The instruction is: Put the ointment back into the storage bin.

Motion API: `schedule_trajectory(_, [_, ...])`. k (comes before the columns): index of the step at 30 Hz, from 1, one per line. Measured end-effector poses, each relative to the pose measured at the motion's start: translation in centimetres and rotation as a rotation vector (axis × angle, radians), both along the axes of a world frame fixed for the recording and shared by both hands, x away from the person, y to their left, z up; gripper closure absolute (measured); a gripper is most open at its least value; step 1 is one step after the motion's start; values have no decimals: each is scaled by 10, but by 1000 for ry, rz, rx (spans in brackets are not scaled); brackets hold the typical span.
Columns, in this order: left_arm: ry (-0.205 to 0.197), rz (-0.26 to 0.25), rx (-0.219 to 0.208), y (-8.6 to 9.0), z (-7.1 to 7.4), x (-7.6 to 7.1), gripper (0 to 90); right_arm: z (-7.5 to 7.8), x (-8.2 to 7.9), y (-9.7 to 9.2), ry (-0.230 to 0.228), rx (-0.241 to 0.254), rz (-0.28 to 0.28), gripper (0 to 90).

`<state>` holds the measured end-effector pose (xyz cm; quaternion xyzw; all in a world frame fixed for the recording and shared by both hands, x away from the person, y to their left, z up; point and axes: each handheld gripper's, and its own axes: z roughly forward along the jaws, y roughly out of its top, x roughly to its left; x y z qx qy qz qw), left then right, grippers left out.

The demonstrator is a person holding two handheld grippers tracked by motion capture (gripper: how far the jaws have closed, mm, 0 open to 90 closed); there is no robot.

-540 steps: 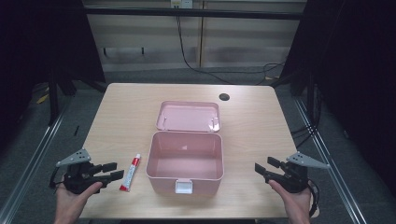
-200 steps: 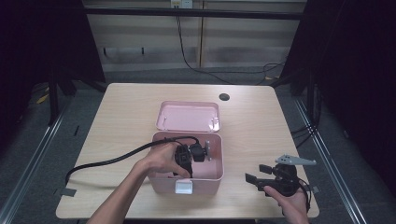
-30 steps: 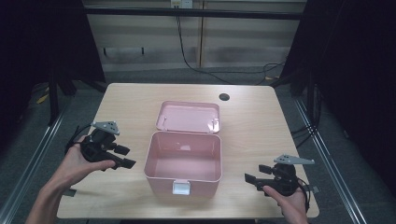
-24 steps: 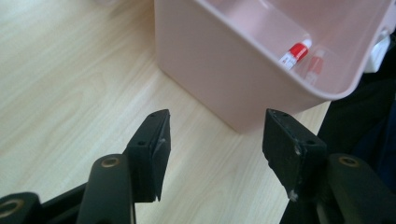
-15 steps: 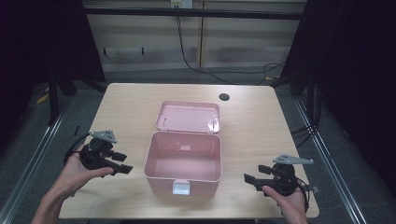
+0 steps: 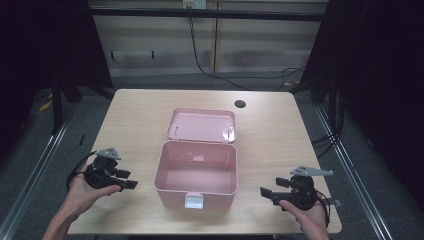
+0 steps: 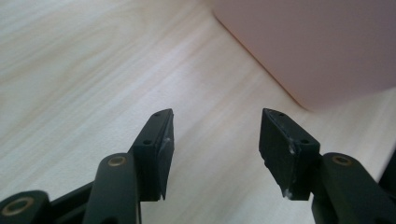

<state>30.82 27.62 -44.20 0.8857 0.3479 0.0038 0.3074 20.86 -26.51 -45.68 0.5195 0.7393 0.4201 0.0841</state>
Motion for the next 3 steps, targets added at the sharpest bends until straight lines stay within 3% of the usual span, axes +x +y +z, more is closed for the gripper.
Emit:
schedule_trajectory(2, [-14,5,2,-2,-2,-2,453,-5,2,1,42,-34,-5,202])
schedule_trajectory(3, [-14,5,2,-2,-2,-2,441,-5,2,1,42,-34,-5,202])
